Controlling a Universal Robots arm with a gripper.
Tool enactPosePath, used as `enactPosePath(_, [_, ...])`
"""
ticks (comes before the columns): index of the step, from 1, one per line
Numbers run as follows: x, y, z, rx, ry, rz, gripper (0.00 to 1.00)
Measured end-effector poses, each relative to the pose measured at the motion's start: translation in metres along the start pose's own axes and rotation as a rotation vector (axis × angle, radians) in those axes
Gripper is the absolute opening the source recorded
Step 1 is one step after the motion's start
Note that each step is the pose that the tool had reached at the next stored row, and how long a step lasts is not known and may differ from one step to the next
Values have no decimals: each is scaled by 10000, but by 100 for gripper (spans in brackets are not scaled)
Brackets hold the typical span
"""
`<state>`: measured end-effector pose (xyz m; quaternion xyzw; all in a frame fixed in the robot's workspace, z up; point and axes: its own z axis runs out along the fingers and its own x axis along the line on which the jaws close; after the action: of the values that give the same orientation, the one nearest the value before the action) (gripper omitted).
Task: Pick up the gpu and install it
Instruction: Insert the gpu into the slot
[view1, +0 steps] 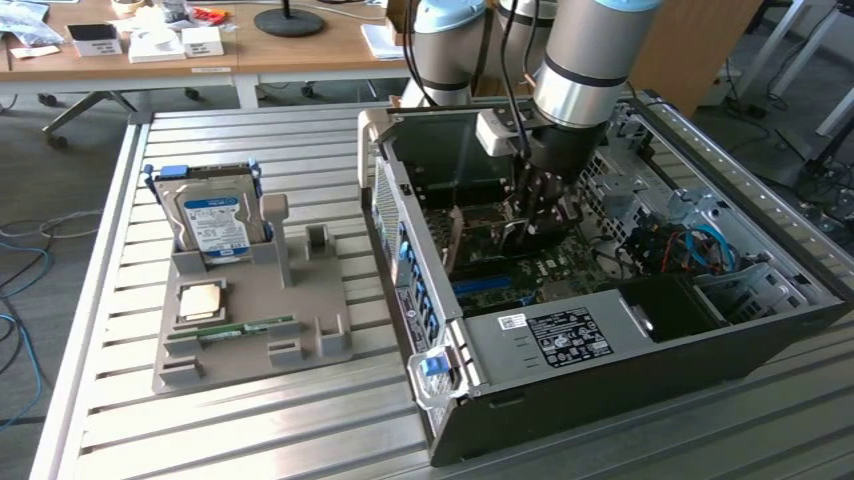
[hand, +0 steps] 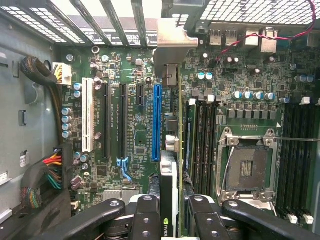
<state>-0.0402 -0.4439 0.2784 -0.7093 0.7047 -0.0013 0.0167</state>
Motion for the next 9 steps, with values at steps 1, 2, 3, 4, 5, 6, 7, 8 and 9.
enactPosePath(1, [0,0,0,0,0,1,27])
enactPosePath(2, [0,1,0,0,0,1,27])
enactPosePath(3, [0,2,0,0,0,1,27])
enactPosePath(4, [0,4,0,0,0,3,27])
enactPosePath(5, [0,7,0,0,0,3,27])
enactPosePath(6, [0,10,0,0,0,2,27])
enactPosePath(7, [0,13,0,0,0,1,27])
enactPosePath(8, [0,17,0,-1,0,1,27])
enactPosePath(9, [0,18,0,0,0,1,27])
